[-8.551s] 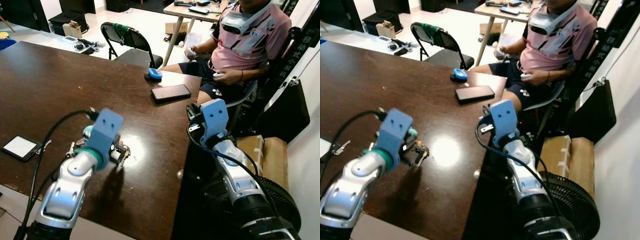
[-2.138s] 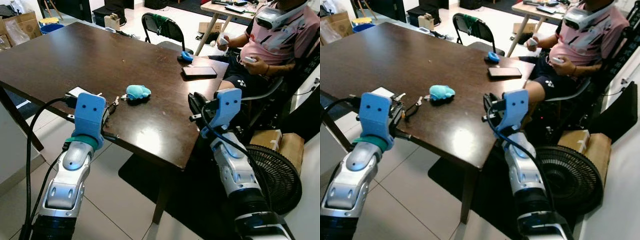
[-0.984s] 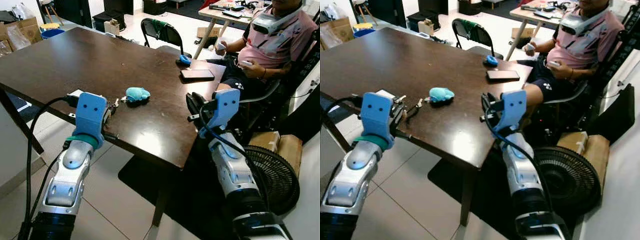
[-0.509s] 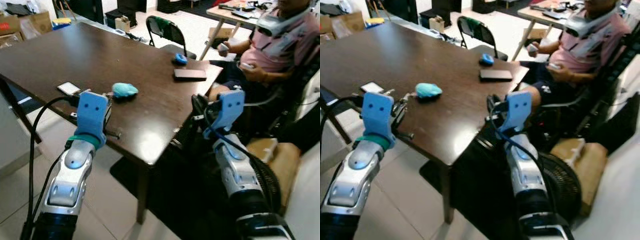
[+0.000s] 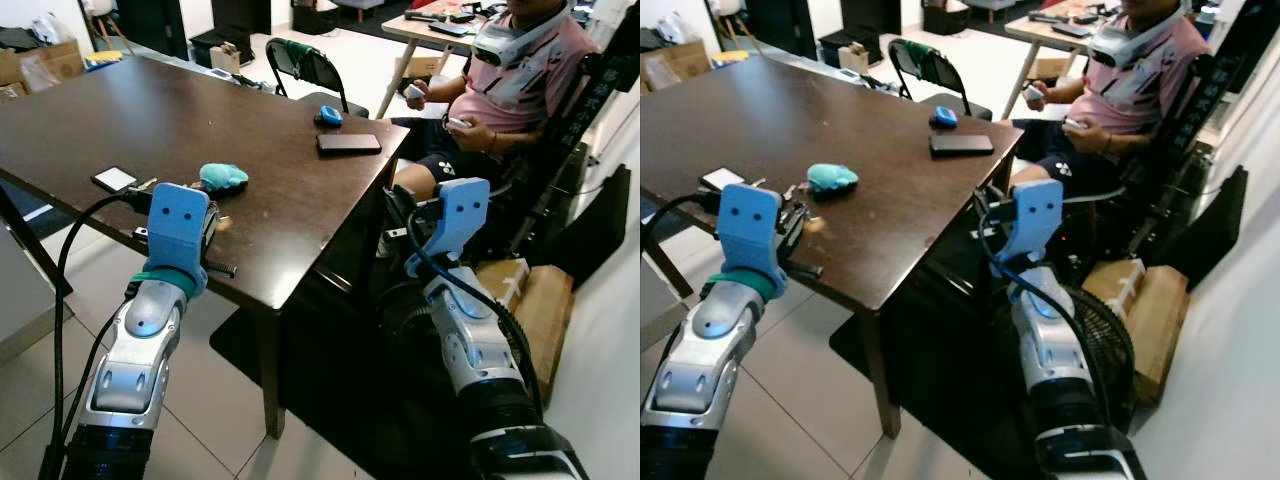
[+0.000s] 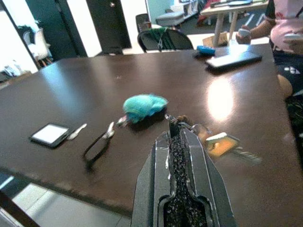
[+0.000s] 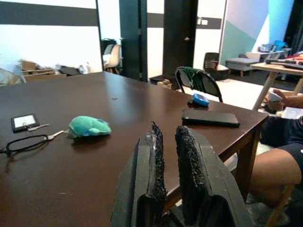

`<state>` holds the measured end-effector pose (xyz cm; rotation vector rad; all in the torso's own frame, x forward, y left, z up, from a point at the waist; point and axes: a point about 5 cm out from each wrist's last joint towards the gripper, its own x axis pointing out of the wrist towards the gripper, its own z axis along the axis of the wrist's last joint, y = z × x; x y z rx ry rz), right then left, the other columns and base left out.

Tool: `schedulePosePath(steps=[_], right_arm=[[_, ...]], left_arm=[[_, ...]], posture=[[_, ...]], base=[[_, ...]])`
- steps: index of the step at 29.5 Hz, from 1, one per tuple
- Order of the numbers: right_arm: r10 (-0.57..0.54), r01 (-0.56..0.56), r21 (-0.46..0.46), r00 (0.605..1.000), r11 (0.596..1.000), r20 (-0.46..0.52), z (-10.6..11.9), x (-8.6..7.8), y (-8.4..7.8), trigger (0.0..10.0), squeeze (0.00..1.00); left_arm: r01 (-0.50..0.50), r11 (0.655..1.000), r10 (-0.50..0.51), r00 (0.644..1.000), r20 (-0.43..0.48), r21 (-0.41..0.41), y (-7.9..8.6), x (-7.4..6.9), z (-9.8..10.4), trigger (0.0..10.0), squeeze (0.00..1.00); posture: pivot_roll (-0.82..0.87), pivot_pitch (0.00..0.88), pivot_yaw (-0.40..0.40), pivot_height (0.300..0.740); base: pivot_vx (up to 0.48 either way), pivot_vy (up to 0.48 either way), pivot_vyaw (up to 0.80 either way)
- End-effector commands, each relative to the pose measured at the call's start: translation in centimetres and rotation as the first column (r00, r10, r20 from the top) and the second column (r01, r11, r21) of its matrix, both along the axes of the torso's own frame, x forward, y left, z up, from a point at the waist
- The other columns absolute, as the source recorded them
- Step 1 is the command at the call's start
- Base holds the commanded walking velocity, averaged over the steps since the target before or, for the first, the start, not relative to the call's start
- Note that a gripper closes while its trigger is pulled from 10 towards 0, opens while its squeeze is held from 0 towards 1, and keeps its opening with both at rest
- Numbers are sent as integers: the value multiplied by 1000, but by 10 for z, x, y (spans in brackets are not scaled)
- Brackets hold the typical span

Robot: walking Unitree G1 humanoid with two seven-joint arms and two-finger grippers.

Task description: Hang keys on a hook

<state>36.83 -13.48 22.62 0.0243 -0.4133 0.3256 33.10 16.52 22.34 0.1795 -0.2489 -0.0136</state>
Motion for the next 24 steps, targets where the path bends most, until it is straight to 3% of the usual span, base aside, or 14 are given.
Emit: schedulePosePath(steps=[1, 24], right_arm=[[12, -12, 2, 1000, 1000, -14, -3, 0, 3, 10000, 0], [19, -19, -4, 1000, 1000, -9, -2, 2, 5, 10000, 0]], left_arm=[[-11, 1000, 11, 1000, -2, -5, 3, 0, 0, 10000, 0], [-10, 1000, 11, 1000, 0, -13, 2, -1, -2, 10000, 0]], posture=[[98, 97, 35, 740], [95, 66, 31, 740]], base=[[0, 480, 0], [0, 400, 0]])
